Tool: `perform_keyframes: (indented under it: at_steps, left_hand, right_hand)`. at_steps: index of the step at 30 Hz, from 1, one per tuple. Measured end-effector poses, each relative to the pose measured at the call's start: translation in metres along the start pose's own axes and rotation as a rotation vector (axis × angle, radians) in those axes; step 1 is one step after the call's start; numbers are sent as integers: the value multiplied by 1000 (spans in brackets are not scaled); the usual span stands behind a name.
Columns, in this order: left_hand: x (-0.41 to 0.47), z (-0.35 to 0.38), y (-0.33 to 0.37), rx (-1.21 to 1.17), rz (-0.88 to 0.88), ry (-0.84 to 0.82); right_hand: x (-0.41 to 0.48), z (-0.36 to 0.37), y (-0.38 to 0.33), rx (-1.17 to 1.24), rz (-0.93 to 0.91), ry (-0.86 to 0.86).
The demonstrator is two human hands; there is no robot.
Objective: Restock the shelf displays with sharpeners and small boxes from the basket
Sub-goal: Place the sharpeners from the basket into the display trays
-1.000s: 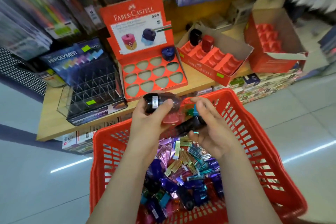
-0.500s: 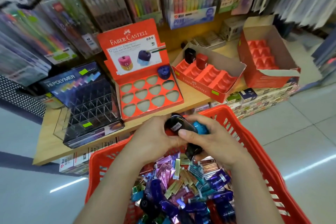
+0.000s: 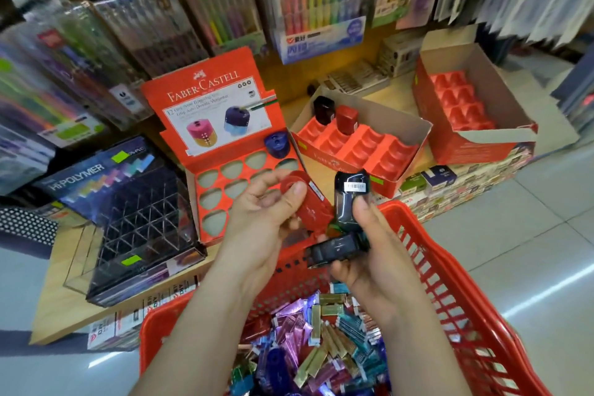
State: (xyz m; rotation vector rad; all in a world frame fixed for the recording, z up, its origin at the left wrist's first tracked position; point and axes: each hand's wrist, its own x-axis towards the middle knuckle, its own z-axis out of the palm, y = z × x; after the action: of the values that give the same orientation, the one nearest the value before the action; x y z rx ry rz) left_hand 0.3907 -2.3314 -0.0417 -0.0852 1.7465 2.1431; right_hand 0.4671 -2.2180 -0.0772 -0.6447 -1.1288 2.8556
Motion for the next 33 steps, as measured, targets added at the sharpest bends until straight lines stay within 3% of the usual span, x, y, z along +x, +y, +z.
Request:
perform_keyframes:
  at_steps: [5, 10, 13, 21, 33]
  left_hand:
    - [22, 2, 10, 263, 49, -76]
    - [39, 3, 17, 971, 271, -211]
    - [53, 7, 25, 1160, 244, -255]
    - [121, 43, 30, 593, 185, -141]
    - [166, 57, -4, 888, 323, -102]
  right_hand:
    - [12, 3, -14, 33, -66, 36]
    - [27, 5, -30, 69, -146, 36]
    - [31, 1, -36, 54, -160, 43]
    - [32, -22, -53, 79, -260, 132]
    - [32, -36, -66, 115, -325, 153]
